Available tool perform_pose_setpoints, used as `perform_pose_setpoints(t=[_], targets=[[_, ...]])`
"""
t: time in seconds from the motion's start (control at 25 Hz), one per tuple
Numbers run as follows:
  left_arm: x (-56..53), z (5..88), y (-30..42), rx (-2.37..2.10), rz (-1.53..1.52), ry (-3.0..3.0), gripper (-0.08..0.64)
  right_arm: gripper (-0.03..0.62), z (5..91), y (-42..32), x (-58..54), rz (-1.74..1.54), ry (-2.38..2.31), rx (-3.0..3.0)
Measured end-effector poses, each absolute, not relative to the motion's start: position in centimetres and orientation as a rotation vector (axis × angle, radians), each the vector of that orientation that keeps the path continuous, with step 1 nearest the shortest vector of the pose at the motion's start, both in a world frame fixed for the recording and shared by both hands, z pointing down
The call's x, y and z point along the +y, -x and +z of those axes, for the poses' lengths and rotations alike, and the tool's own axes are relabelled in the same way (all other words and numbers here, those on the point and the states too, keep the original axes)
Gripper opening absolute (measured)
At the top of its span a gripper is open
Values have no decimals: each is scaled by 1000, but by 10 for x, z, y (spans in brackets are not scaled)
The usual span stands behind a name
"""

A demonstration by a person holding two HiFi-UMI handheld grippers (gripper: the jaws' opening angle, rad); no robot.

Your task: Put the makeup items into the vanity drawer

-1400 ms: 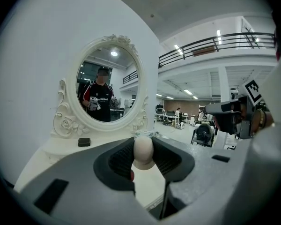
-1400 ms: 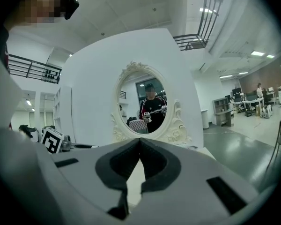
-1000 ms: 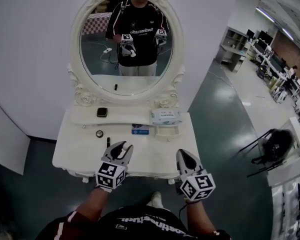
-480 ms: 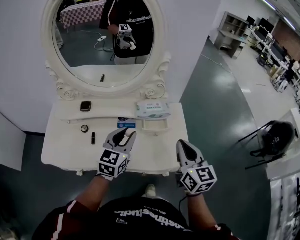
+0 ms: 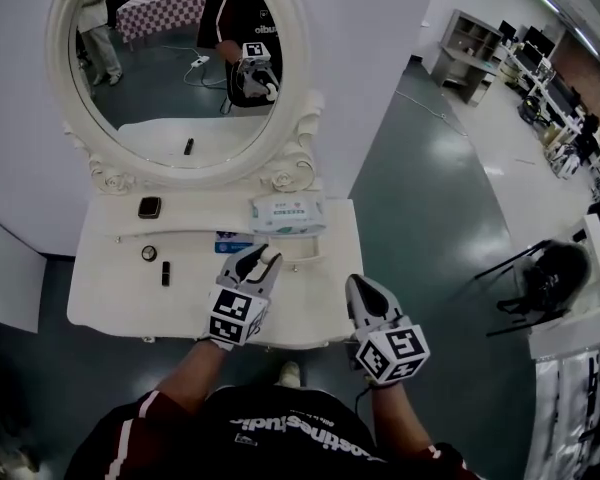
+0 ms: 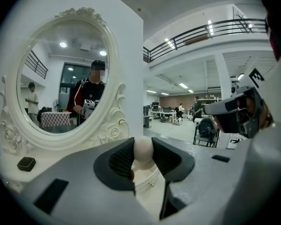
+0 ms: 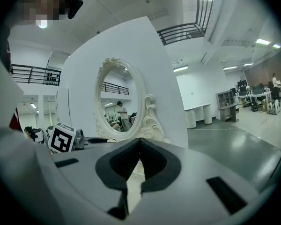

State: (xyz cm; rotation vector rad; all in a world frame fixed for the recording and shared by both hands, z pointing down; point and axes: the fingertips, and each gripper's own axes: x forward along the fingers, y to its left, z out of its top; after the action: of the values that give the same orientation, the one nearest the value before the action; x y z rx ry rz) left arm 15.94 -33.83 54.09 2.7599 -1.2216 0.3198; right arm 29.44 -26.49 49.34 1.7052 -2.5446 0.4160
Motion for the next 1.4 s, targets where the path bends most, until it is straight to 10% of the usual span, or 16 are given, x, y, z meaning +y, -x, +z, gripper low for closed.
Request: perform_pose_setpoints(t=[1.4], targets=[[-398,674,-214,-1275,584,-2581,168,5,515,-352,-279,429,-1620,-2501]])
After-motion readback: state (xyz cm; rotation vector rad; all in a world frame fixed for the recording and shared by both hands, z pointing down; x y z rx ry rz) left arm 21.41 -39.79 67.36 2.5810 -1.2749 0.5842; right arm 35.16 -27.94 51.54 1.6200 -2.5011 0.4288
